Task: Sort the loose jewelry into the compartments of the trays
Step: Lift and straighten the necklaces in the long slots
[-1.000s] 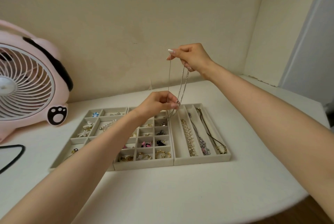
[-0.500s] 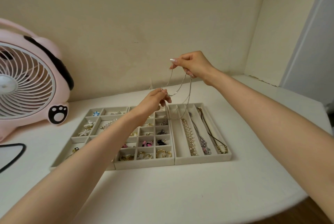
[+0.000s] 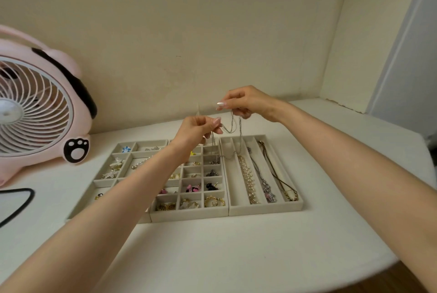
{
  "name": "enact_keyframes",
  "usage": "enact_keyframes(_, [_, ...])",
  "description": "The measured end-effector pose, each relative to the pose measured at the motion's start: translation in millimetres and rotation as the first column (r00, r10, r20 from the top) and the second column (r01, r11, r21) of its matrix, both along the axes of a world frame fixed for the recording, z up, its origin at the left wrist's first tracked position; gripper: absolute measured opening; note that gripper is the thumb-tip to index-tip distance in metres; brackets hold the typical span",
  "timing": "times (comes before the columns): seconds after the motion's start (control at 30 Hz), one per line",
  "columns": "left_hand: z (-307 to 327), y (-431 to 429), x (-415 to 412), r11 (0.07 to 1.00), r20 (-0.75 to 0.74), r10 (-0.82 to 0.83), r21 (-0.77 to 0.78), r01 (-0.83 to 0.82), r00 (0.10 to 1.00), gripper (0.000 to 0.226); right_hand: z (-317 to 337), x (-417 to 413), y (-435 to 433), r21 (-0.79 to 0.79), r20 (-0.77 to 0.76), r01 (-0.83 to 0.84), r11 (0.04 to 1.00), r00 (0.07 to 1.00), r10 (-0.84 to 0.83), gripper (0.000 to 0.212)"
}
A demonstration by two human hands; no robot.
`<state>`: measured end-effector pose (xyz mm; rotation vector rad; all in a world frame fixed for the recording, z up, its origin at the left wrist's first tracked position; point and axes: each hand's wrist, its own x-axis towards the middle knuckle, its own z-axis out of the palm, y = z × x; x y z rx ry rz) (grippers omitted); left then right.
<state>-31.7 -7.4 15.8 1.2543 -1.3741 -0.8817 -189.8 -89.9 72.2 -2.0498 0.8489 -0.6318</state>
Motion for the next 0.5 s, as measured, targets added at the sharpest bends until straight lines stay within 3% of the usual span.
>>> enact_keyframes(0.23, [2.7, -2.1, -2.1, 0.998, -0.163, 0.047, 0.052, -0.039, 0.985, 0.023, -4.4, 5.8, 3.9, -0.050, -0.096, -0.068, 0.996, 0.993, 0.063, 0.015])
enact_keyframes(0.33, [3.3, -2.3, -2.7, 0.997, -0.163, 0.075, 0.036, -0.070, 0.984, 0.024, -9.1, 8.4, 5.0, -0.067, -0.158, -0.063, 0.996, 0.986, 0.052, 0.015])
enact_keyframes(0.5, [5.5, -2.9, 0.0, 0.997, -0.129, 0.074, 0.002, -0.075, 0.989, 0.028, -13.7, 7.8, 5.4, -0.054, -0.106, -0.063, 0.997, 0.993, 0.057, 0.006])
